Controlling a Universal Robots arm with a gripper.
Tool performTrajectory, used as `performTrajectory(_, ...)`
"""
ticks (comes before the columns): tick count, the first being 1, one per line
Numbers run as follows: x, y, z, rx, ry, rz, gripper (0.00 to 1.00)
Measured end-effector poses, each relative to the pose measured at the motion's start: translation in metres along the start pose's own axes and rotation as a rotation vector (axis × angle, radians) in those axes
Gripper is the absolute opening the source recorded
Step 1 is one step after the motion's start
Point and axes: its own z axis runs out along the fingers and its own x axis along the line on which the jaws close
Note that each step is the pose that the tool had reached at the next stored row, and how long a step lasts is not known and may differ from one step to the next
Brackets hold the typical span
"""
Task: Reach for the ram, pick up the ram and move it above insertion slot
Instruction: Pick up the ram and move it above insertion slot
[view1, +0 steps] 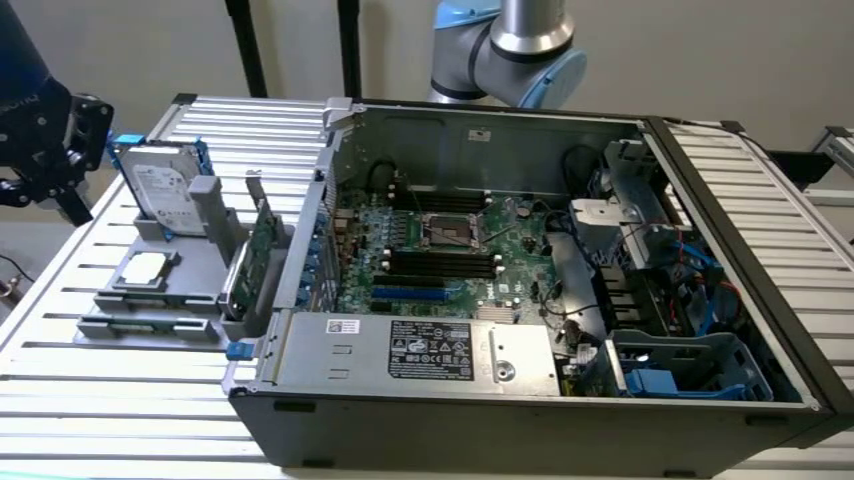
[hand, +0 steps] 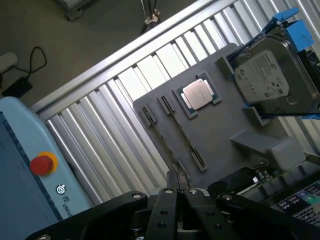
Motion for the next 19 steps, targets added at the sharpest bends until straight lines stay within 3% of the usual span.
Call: performTrajectory(19, 0.0, -0.0001, 0.0019, 0.0003, 0.0133, -0.346, 0.11)
